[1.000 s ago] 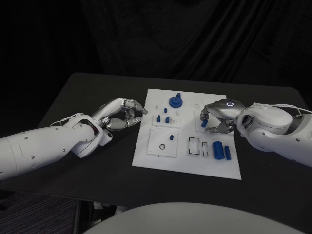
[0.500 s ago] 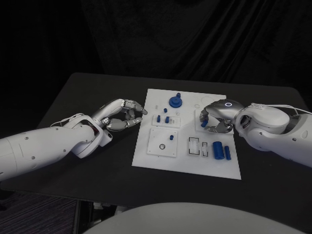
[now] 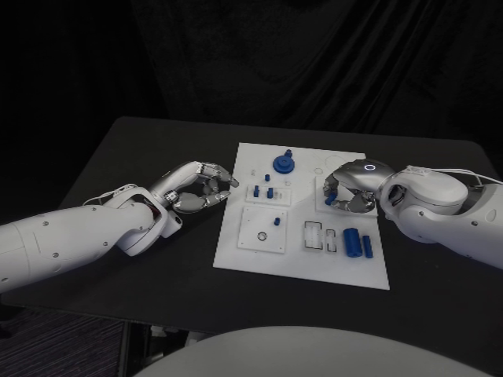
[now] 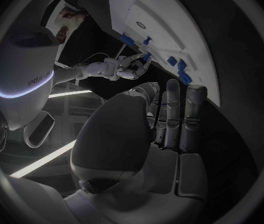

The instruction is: Assemble the parts on the task board

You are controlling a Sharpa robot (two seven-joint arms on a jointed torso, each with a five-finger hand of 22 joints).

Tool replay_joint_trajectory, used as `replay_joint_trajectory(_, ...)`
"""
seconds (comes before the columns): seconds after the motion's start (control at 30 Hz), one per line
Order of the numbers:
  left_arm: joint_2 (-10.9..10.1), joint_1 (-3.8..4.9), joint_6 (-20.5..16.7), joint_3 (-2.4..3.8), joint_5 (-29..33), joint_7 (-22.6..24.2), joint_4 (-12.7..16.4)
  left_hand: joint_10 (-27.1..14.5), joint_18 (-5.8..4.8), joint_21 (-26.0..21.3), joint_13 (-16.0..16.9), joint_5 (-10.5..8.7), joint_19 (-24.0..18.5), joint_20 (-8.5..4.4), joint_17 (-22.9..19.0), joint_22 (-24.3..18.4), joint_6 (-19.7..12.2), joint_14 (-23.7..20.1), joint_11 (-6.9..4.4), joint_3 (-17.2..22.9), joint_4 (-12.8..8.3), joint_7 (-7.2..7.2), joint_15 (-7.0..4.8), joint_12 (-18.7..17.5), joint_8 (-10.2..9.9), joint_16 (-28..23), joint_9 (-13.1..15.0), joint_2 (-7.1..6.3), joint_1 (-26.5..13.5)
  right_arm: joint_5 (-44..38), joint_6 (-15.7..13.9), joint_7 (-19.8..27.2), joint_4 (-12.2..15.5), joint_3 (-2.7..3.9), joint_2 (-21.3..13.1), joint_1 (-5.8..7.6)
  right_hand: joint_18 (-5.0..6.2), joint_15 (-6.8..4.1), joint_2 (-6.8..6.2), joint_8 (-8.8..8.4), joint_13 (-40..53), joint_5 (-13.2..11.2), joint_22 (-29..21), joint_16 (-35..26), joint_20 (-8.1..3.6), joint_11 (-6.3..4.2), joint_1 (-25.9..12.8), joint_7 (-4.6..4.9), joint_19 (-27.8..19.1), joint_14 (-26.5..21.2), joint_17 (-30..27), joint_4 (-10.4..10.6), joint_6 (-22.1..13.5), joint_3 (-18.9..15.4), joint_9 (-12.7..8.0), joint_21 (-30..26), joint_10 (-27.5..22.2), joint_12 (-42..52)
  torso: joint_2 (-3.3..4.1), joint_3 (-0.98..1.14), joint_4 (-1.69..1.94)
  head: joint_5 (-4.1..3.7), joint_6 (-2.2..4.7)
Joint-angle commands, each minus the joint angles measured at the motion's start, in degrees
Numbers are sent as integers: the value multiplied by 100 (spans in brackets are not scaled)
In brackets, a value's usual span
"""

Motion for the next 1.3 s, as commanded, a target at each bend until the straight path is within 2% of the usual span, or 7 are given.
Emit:
replay_joint_trajectory(0.03,13,-19,77,5,33,26,2,-1,60,-40,-8,35,-33,-2,-9,435,-31,-55,48,11,-21,30,1,37,-15,-32,-9,15,23,28,-216,56,-9,2,5,-15,-101,-34,45,-6,-37,-17,886,22,-18,-29,33,-17,26,40,13,-50,102,27,10,37,126,-57,0,-2,1,6,-1)
replay_joint_trajectory(0.33,13,-39,105,5,33,18,-14,-1,60,-37,-12,54,-36,-2,-12,436,-35,-59,50,13,-32,33,3,38,-16,-36,-13,9,31,31,-408,126,8,3,4,-16,-140,-120,85,31,-122,-23,936,74,-98,-128,19,-94,133,143,145,-181,446,17,100,251,525,-201,0,-1,-2,14,-1)
replay_joint_trajectory(0.57,-5,-49,117,5,33,5,-15,-1,62,-42,-16,67,-43,-2,-14,435,-37,-62,53,16,-38,35,4,38,-17,-37,-16,8,35,32,-525,121,117,4,-65,-13,-146,-141,88,47,-150,-25,943,75,-120,-149,-2,-117,149,161,161,-214,548,-6,146,283,612,-265,0,1,1,48,-1)
replay_joint_trajectory(0.7,-20,-52,115,5,33,-1,-11,-1,62,-42,-16,67,-43,-2,-14,435,-37,-62,53,16,-38,35,4,38,-17,-37,-16,8,35,32,-567,101,261,5,-150,40,-146,-143,81,49,-158,-26,942,73,-124,-151,-21,-122,149,164,160,-213,573,-20,159,282,631,-287,1,1,1,61,-1)
replay_joint_trajectory(1.07,-29,-54,114,5,33,-11,-13,0,64,-51,-19,75,-53,-1,-15,432,-39,-64,55,18,-43,36,5,39,-17,-40,-18,6,39,32,-538,-42,949,5,-437,452,-155,-146,70,48,-176,-25,953,98,-129,-151,-50,-132,172,194,220,-211,604,-37,179,327,636,-333,-3,-2,-8,87,-1)
replay_joint_trajectory(1.3,-10,-62,120,5,33,-6,-37,-1,63,-49,-21,80,-54,-1,-16,432,-39,-66,56,19,-48,37,5,39,-17,-41,-20,5,42,31,-524,-34,1462,4,-477,534,-167,-156,49,52,-188,-26,970,149,-138,-163,-70,-150,209,249,331,-224,643,-60,214,394,675,-372,0,-6,2,120,-1)
